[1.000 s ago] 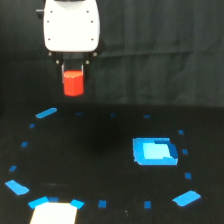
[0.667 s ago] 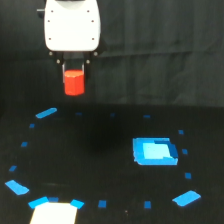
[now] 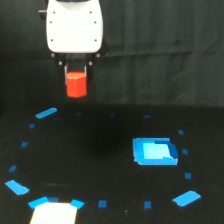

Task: Pick up the red object from the table

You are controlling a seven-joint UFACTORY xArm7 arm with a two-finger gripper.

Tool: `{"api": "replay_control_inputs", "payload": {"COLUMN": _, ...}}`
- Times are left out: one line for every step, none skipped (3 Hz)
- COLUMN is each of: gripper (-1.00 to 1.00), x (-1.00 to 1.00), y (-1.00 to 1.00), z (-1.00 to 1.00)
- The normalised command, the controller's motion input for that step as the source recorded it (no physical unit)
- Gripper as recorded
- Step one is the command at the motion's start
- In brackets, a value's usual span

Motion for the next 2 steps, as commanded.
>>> {"api": "replay_control_inputs", "payload": {"gripper": -1.00, "x": 0.13, "y": 0.14, "z": 0.26}}
{"api": "replay_control_inputs", "payload": {"gripper": -1.00, "x": 0.12, "y": 0.29, "z": 0.21}}
